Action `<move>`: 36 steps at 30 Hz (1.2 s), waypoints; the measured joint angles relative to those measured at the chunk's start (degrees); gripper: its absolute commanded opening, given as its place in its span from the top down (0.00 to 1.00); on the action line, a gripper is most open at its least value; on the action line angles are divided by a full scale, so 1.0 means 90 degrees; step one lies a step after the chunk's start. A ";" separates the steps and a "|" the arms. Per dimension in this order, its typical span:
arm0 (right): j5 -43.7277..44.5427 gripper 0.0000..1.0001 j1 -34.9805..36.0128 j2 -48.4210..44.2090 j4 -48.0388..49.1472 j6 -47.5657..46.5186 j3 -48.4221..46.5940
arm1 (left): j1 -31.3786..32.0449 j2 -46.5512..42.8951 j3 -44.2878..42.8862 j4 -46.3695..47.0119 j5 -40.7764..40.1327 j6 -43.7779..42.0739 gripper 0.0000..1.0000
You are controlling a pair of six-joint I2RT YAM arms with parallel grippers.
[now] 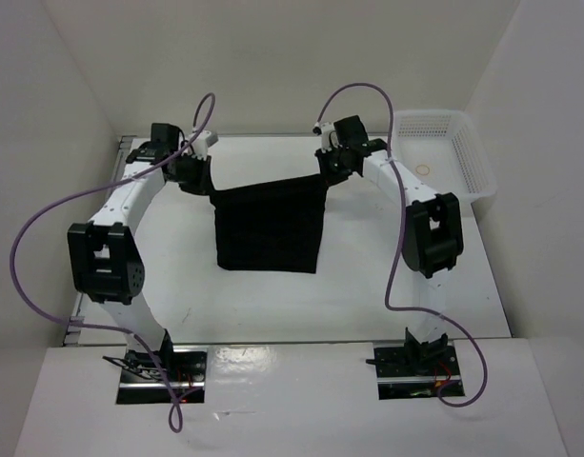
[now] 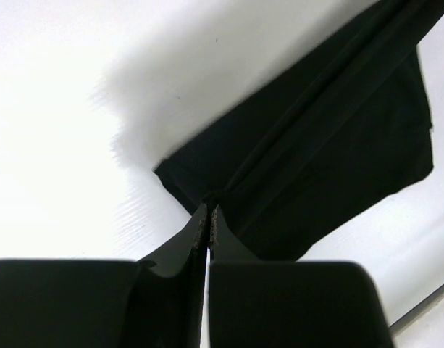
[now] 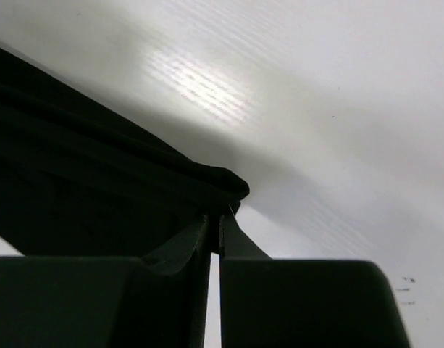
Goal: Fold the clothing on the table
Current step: Fold the skirt
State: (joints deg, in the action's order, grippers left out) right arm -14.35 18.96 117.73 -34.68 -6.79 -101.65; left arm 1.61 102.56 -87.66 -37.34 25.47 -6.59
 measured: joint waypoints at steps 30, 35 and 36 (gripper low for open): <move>-0.0102 0.50 0.0855 -0.1598 -0.1127 -0.2341 0.2412 | 0.0051 -0.2310 0.2373 -0.1156 -0.0474 -0.1972 0.66; -0.0430 0.47 0.0988 -0.1593 -0.1700 -0.2771 0.2290 | 0.0027 -0.2688 0.2373 -0.1253 -0.0488 -0.2074 0.64; -0.0457 0.47 0.0993 -0.1593 -0.1688 -0.2764 0.2256 | 0.0002 -0.2739 0.2370 -0.1251 -0.0466 -0.2052 0.61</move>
State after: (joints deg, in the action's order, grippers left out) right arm -18.46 27.90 103.39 -49.87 -31.66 -81.34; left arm 1.63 77.91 -66.32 -48.60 21.28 -25.06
